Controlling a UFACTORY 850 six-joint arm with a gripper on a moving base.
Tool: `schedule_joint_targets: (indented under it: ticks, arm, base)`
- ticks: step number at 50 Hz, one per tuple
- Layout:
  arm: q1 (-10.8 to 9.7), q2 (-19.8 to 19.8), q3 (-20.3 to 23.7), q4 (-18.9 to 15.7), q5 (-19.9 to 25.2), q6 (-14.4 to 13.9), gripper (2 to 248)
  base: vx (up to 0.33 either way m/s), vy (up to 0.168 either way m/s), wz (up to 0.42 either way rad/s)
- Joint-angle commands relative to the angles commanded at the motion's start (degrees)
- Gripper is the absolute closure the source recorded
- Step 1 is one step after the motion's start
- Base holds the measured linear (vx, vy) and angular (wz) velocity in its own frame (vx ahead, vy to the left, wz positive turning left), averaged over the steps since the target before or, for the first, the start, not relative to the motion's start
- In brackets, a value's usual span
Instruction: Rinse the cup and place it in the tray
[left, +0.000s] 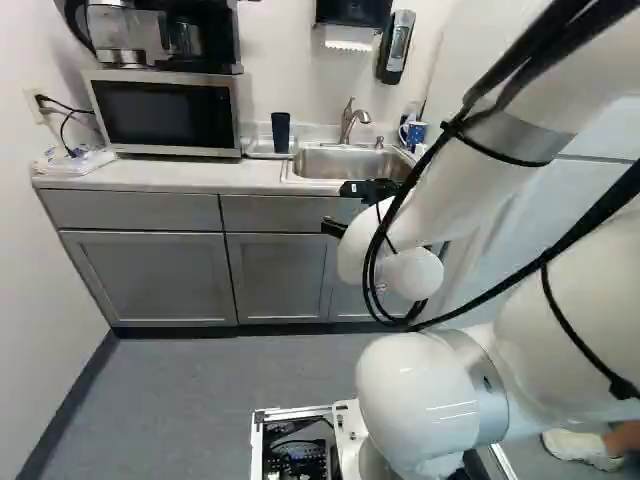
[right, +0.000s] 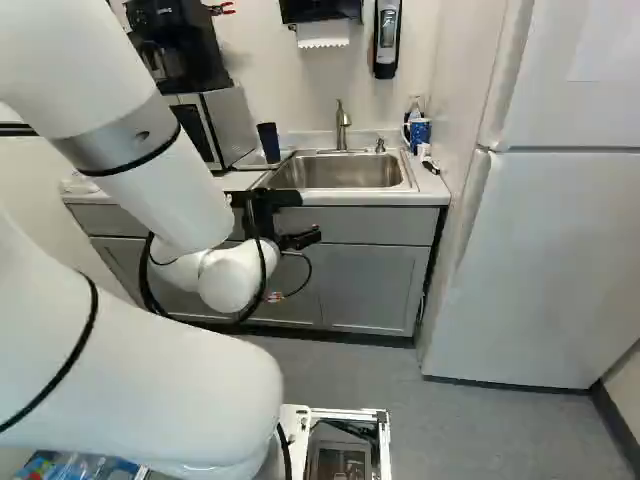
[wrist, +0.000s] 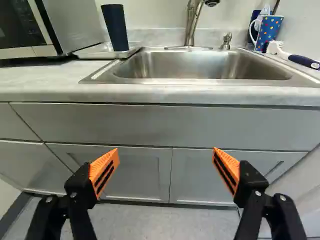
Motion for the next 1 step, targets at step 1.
schedule_joint_targets:
  ticks: [1]
  arm:
    - [0.0, 0.0, 0.0, 0.0, 0.0, 0.0, 3]
  base:
    - [0.0, 0.0, 0.0]
